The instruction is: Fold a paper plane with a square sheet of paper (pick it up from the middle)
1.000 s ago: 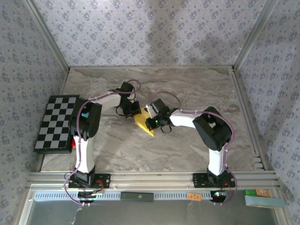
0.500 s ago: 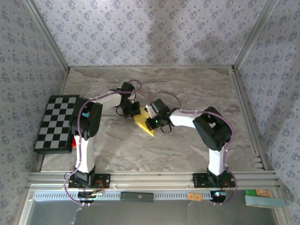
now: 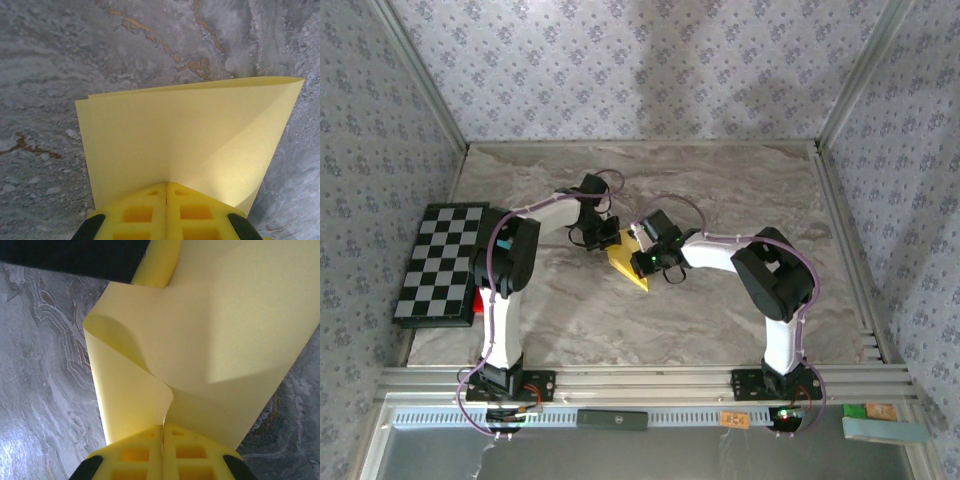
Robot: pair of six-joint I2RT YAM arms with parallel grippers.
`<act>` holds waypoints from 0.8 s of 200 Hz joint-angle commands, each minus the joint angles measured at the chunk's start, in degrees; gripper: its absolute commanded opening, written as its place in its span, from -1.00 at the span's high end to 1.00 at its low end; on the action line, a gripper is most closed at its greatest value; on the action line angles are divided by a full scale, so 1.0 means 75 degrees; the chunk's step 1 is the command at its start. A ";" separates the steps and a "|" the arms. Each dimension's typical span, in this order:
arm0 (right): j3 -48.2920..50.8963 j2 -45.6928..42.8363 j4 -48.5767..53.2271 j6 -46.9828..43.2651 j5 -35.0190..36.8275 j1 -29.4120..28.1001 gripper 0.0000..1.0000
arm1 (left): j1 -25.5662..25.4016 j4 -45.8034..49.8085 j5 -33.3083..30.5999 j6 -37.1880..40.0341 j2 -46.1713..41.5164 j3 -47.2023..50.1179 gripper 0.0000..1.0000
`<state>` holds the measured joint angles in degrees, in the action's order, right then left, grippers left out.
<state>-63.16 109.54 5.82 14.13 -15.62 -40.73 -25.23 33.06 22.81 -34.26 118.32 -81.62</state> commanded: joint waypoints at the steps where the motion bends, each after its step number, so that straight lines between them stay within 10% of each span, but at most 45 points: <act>1: -0.0099 0.0267 0.0472 -0.0103 0.0140 0.0017 1.00 | -0.0035 0.0402 -0.0123 0.0140 -0.0054 -0.0338 0.96; 55: -0.0122 0.0331 0.0495 -0.0068 0.0083 0.0017 1.00 | 0.0132 -0.0530 -0.0532 -0.0960 -0.1402 0.0338 0.65; 160: -0.0175 0.0373 0.0583 0.0052 0.0002 0.0066 1.00 | -0.0377 -0.3400 0.0317 -0.3283 -0.2722 0.3319 0.74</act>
<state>-64.18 110.26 6.26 14.15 -15.90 -40.62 -27.14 13.91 23.75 -53.91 100.84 -59.57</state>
